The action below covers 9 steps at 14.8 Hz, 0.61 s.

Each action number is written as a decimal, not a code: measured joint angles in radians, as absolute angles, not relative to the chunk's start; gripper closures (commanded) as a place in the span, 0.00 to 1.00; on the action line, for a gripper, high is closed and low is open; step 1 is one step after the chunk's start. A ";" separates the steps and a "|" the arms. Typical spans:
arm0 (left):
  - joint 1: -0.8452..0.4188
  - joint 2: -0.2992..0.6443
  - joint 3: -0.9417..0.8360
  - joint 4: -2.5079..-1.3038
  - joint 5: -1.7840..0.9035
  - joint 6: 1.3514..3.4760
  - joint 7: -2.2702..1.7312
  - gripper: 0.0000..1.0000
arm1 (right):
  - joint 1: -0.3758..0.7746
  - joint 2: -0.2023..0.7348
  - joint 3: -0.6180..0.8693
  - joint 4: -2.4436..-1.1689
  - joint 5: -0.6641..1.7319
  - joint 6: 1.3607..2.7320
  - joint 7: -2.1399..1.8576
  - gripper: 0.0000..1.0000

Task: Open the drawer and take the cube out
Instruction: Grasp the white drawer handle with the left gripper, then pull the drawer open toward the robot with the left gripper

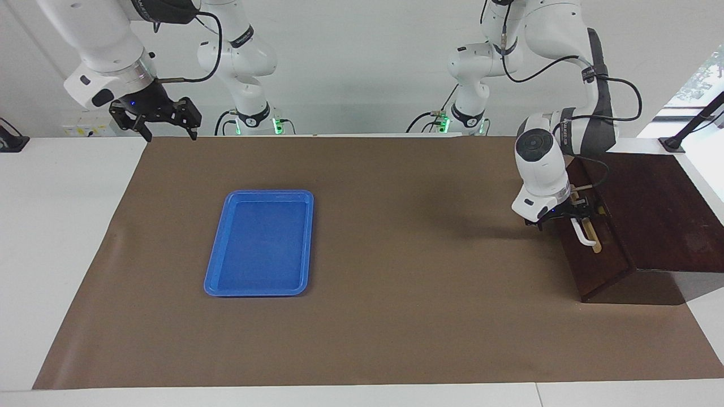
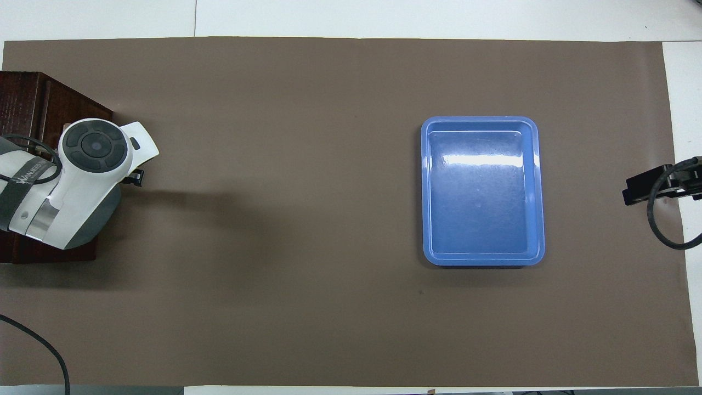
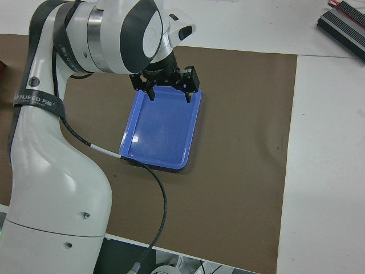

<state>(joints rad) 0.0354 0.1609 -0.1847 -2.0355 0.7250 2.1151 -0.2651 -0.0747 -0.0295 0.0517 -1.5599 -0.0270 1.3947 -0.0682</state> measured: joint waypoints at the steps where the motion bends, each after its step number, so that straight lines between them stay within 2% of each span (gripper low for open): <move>1: 0.025 0.161 -0.185 -2.036 0.725 2.115 -0.265 0.00 | -0.075 -0.029 0.052 -1.560 -0.027 1.395 -0.068 0.00; 9: -0.049 0.158 -0.184 -2.036 0.702 2.105 -0.266 0.00 | -0.075 -0.029 0.052 -1.560 -0.027 1.395 -0.068 0.00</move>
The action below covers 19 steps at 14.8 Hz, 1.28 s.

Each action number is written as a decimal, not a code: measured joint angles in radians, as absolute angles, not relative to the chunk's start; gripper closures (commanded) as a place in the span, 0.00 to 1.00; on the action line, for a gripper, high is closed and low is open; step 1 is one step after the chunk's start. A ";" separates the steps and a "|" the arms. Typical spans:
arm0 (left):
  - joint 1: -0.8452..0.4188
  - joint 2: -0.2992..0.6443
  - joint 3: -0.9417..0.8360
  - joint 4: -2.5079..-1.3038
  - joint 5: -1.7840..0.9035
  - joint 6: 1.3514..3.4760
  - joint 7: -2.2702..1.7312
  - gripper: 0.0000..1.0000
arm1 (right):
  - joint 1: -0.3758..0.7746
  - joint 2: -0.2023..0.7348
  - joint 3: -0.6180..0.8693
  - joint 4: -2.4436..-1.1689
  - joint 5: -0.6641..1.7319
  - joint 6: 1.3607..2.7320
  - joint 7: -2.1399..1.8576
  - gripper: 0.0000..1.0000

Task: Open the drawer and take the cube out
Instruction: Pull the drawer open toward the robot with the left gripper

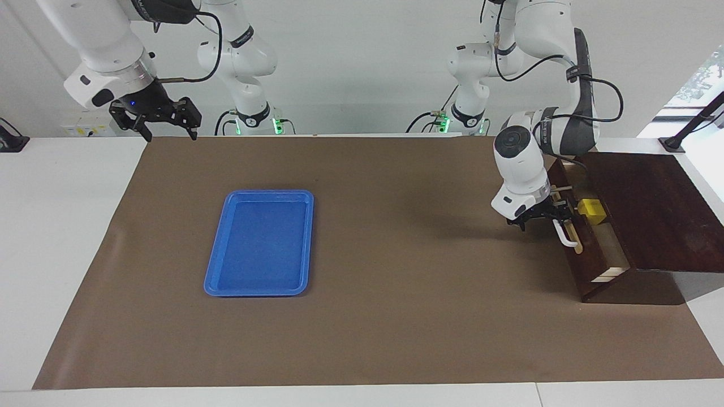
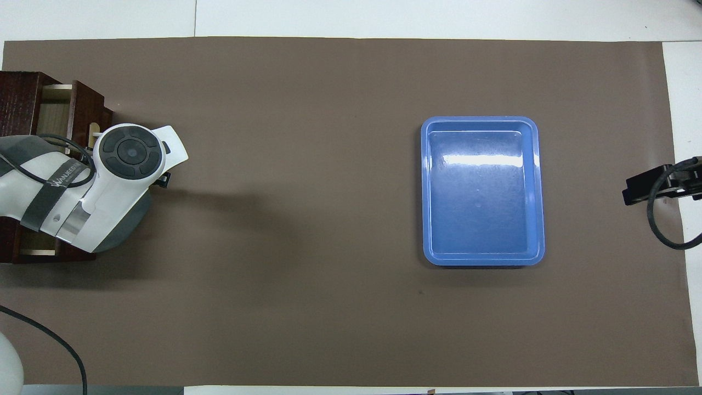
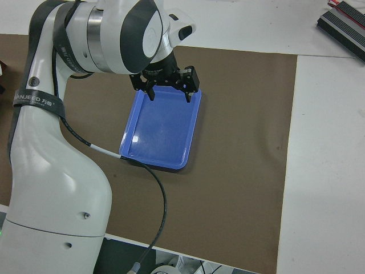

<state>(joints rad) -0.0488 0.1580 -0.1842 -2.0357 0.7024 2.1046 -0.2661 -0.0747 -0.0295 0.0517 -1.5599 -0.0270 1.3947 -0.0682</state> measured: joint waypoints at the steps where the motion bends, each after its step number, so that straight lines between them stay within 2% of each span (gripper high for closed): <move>1: -0.061 0.158 -0.184 -2.036 0.702 2.102 -0.266 0.00 | -0.075 -0.029 0.052 -1.560 -0.027 1.395 -0.068 0.00; 10: -0.132 0.157 -0.183 -2.035 0.668 2.096 -0.266 0.00 | -0.075 -0.029 0.052 -1.560 -0.027 1.395 -0.068 0.00; 19: -0.147 0.157 -0.182 -2.035 0.667 2.089 -0.266 0.00 | -0.075 -0.029 0.051 -1.560 -0.027 1.395 -0.068 0.00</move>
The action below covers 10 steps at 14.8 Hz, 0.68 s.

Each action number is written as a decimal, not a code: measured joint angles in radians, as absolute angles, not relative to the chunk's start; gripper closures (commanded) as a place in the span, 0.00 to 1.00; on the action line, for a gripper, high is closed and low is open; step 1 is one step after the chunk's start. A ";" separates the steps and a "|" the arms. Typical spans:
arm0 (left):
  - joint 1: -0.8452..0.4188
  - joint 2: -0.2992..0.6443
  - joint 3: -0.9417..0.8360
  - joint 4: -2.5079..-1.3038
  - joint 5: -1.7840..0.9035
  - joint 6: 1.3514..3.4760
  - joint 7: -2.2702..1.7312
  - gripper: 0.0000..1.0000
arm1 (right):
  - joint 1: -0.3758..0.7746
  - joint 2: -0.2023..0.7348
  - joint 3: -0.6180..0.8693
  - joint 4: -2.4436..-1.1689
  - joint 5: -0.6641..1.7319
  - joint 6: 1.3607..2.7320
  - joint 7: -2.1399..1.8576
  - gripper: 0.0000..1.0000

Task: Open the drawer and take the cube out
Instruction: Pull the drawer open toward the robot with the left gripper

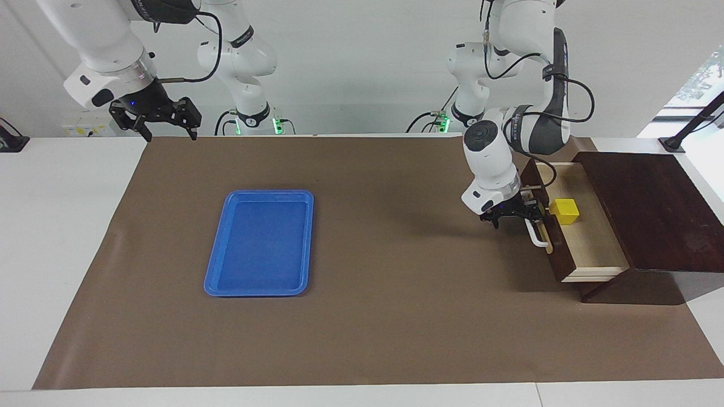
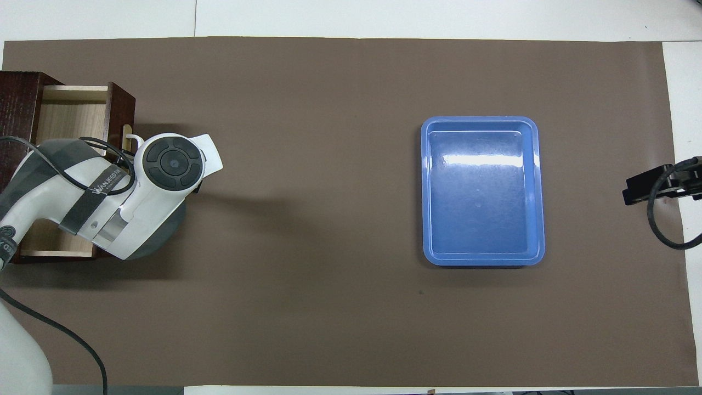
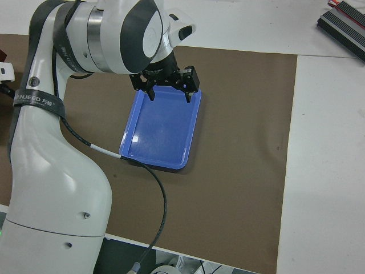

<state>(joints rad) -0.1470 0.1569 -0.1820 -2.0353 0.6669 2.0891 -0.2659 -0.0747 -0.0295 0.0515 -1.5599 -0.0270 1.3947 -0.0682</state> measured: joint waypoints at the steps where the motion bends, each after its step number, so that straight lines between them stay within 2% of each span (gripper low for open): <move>1: -0.147 0.157 -0.182 -2.035 0.667 2.089 -0.266 0.00 | -0.075 -0.029 0.051 -1.560 -0.027 1.395 -0.068 0.00; 10: -0.162 0.157 -0.182 -2.035 0.665 2.079 -0.265 0.00 | -0.075 -0.029 0.051 -1.560 -0.027 1.395 -0.068 0.00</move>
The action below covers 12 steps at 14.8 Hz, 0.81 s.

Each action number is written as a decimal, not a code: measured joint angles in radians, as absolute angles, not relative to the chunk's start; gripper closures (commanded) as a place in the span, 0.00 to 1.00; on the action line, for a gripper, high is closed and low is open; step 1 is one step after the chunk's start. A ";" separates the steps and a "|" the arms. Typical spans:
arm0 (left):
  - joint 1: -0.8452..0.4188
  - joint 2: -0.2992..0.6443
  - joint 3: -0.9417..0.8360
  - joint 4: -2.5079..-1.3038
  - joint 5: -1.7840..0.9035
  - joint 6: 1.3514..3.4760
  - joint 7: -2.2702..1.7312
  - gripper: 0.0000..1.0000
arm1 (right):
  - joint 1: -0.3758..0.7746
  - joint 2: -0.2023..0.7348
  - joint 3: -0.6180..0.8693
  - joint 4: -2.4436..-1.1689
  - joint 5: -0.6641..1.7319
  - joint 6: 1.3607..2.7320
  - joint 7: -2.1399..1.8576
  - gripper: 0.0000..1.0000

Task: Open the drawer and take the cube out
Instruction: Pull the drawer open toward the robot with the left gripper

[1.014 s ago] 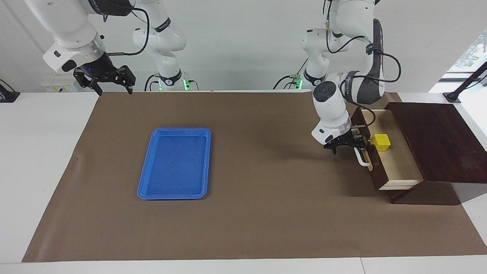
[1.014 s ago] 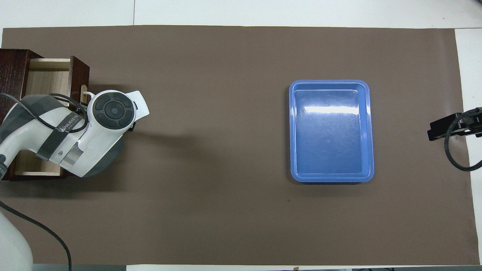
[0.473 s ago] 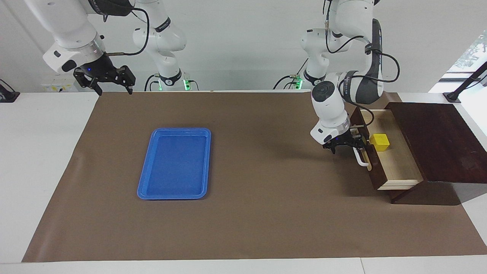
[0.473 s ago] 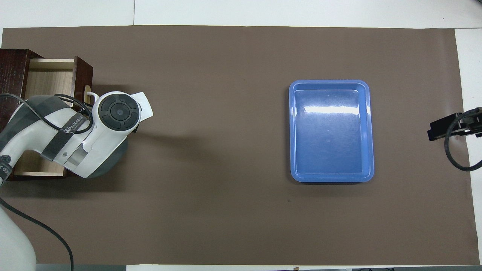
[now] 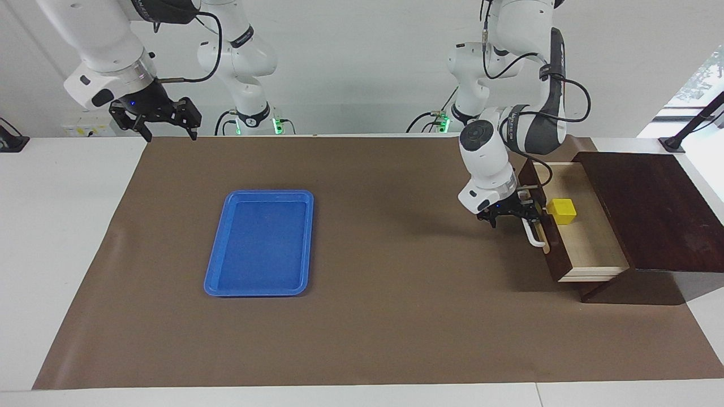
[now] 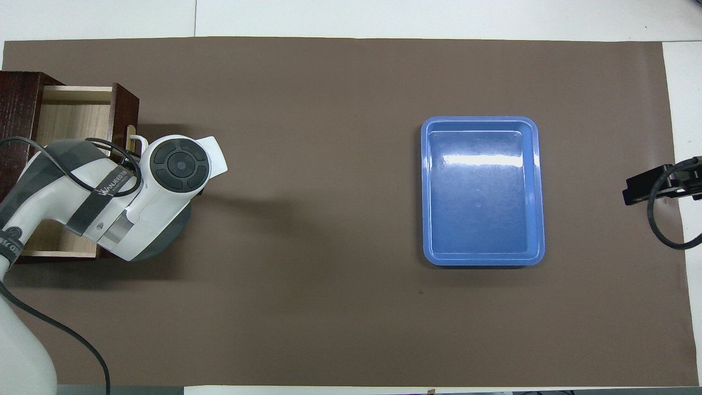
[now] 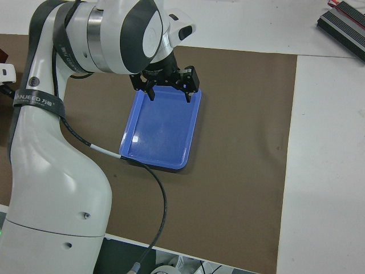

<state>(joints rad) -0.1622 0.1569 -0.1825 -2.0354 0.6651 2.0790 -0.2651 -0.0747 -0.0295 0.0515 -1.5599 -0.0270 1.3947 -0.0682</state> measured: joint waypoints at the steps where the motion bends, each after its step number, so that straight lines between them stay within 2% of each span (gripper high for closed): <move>1: -0.162 0.157 -0.182 -2.035 0.665 2.079 -0.265 0.00 | -0.075 -0.029 0.051 -1.560 -0.027 1.395 -0.068 0.00; 7: -0.164 0.153 -0.183 -2.000 0.593 2.029 -0.263 0.00 | -0.075 -0.029 0.051 -1.560 -0.027 1.395 -0.068 0.00; 12: -0.191 0.148 -0.192 -1.849 0.426 1.909 -0.248 0.00 | -0.075 -0.029 0.051 -1.560 -0.027 1.395 -0.068 0.00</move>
<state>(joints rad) -0.1914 0.1484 -0.1918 -1.8495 0.4263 1.9089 -0.2482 -0.0747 -0.0295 0.0515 -1.5599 -0.0270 1.3947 -0.0682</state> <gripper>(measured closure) 0.000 0.000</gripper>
